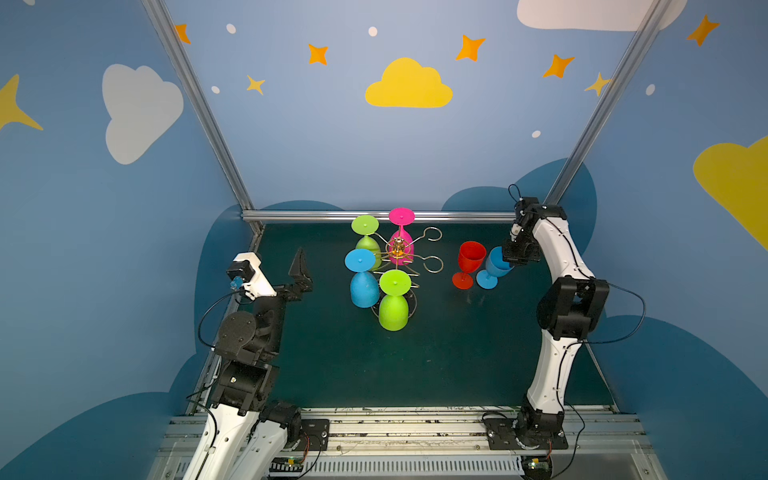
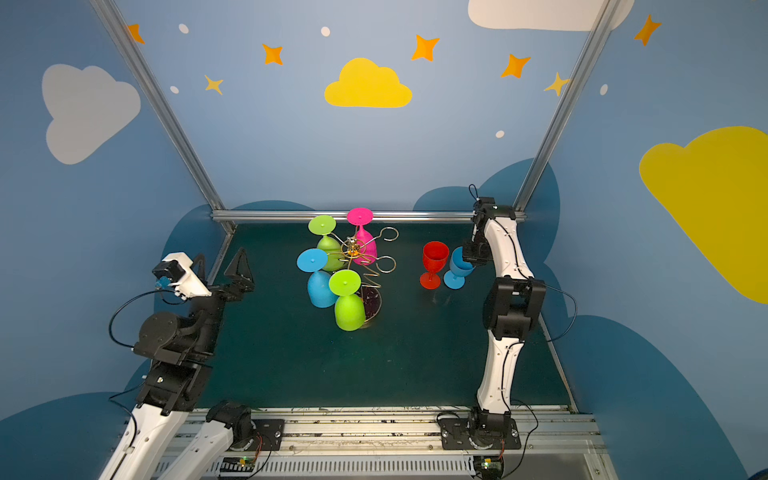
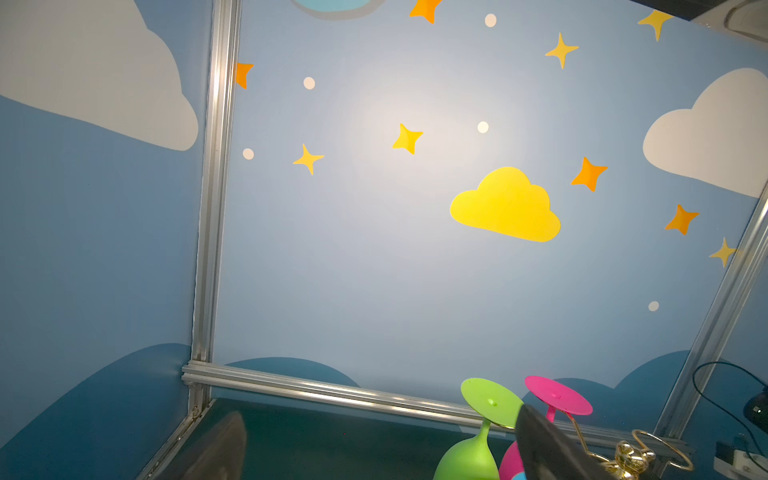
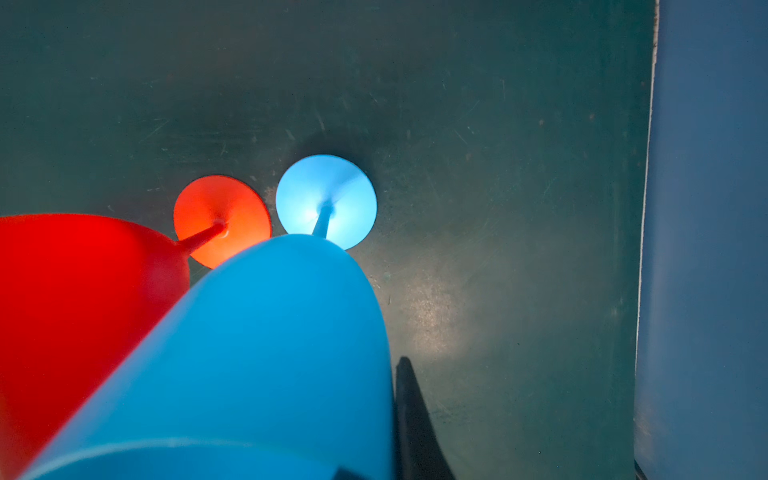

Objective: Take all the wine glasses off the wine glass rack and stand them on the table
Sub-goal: 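Lower the blue glass foot-down beside the red glass with the right gripper, then open the right gripper and lift it away from the blue glass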

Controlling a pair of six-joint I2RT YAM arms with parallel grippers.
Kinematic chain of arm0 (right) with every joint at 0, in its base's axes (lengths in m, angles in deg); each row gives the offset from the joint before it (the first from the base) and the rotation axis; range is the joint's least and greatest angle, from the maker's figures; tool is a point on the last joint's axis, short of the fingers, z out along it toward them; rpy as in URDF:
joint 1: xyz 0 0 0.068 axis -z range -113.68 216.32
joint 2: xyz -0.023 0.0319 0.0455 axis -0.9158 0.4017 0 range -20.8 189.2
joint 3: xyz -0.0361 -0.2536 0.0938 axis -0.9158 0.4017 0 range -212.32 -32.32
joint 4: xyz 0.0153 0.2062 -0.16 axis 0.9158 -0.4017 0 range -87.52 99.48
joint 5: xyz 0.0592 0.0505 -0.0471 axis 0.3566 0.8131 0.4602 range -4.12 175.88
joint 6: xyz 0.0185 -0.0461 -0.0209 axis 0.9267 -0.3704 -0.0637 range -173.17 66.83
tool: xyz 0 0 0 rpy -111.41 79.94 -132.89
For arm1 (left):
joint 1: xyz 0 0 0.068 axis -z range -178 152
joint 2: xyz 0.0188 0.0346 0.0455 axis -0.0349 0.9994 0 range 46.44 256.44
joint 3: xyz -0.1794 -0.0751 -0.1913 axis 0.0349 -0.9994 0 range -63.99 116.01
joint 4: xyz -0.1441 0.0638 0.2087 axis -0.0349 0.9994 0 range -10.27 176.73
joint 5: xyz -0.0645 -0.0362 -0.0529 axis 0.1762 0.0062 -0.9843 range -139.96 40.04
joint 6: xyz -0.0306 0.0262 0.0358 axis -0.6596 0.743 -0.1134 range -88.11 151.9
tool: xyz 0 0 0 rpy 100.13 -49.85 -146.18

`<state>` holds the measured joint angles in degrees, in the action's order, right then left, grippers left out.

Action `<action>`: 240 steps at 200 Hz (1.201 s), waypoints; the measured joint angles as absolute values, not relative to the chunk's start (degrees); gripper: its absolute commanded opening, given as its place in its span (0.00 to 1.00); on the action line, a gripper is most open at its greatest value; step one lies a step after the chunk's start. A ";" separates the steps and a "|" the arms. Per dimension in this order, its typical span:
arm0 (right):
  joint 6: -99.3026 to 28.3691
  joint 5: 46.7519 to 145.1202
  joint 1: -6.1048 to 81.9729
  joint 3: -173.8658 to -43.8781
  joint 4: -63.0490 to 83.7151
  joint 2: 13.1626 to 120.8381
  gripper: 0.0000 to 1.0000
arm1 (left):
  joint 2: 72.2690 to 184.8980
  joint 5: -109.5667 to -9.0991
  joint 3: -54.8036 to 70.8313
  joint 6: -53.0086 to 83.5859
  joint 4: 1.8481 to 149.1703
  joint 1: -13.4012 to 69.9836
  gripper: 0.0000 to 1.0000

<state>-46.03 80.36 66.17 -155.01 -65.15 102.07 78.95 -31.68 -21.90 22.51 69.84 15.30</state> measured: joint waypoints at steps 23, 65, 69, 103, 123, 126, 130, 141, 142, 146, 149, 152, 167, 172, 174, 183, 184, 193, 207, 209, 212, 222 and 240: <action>-45.92 80.85 66.17 -155.14 -65.15 102.07 0.18 | 78.95 -31.68 -21.90 22.53 69.84 15.30 1.00; -45.94 81.48 66.17 -156.28 -65.48 102.07 0.30 | 78.93 -31.68 -21.90 22.53 69.84 15.30 1.00; -45.94 81.52 66.17 -156.59 -65.52 102.07 0.32 | 78.93 -31.68 -21.90 22.53 69.86 15.30 1.00; -45.94 82.48 66.20 -158.79 -65.74 101.59 0.42 | 78.93 -31.68 -21.90 22.53 69.86 15.32 1.00; -45.92 82.88 66.22 -159.65 -65.89 101.06 0.45 | 78.93 -31.68 -21.90 22.53 69.84 15.52 1.00; -45.92 82.97 66.22 -159.80 -65.87 100.93 0.45 | 78.93 -31.68 -21.90 22.53 69.86 15.52 1.00; -45.92 83.03 66.22 -159.91 -65.85 100.84 0.46 | 78.91 -31.68 -21.90 22.53 69.86 15.54 1.00; -45.88 83.34 66.22 -159.93 -65.85 100.19 0.47 | 78.84 -31.68 -21.90 22.55 69.86 15.56 1.00; -45.88 83.36 66.22 -159.93 -65.87 100.12 0.47 | 78.82 -31.68 -21.90 22.55 69.86 15.56 1.00; -45.86 83.49 66.22 -159.93 -65.85 99.73 0.47 | 78.78 -31.68 -21.90 22.55 69.86 15.56 1.00; -45.86 83.51 66.22 -159.93 -65.85 99.55 0.47 | 78.78 -31.68 -21.90 22.55 69.86 15.56 1.00; -45.81 83.62 66.22 -159.93 -65.83 99.34 0.47 | 78.73 -31.68 -21.90 22.55 69.86 15.56 1.00; -45.42 84.65 66.22 -159.87 -65.72 97.13 0.47 | 78.67 -31.70 -21.90 22.55 69.84 15.59 1.00; -45.22 85.04 66.22 -159.82 -65.63 96.19 0.47 | 78.67 -31.68 -21.90 22.55 69.84 15.61 1.00; -45.13 85.26 66.22 -159.71 -65.50 95.71 0.47 | 78.67 -31.70 -21.90 22.55 69.86 15.63 1.00; -44.67 86.11 66.22 -159.06 -64.86 93.48 0.47 | 78.69 -31.70 -21.90 22.55 69.86 15.63 1.00; -44.63 86.29 66.22 -158.88 -64.78 93.04 0.47 | 78.69 -31.70 -21.90 22.55 69.86 15.63 1.00; -44.06 87.80 66.20 -157.59 -63.90 89.70 0.46 | 78.69 -31.70 -21.90 22.53 69.86 15.63 1.00; -43.28 90.42 66.13 -153.66 -61.32 82.99 0.46 | 78.73 -31.70 -21.90 22.51 69.86 15.63 1.00; -43.17 91.01 66.09 -152.85 -60.80 81.98 0.46 | 78.73 -31.70 -21.90 22.51 69.86 15.63 1.00; -43.06 91.56 66.07 -151.78 -60.21 80.41 0.46 | 78.76 -31.70 -21.90 22.51 69.84 15.63 1.00; -42.86 93.96 65.69 -146.36 -56.56 74.11 0.46 | 78.95 -31.70 -21.90 22.49 69.84 15.63 1.00; -41.72 97.59 64.23 -132.98 -47.77 60.80 0.47 | 79.48 -31.72 -21.90 22.42 69.84 15.63 1.00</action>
<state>-41.72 97.59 64.23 -132.98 -47.77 60.80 79.48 -31.72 -21.90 22.42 69.84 15.63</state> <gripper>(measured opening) 0.464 0.996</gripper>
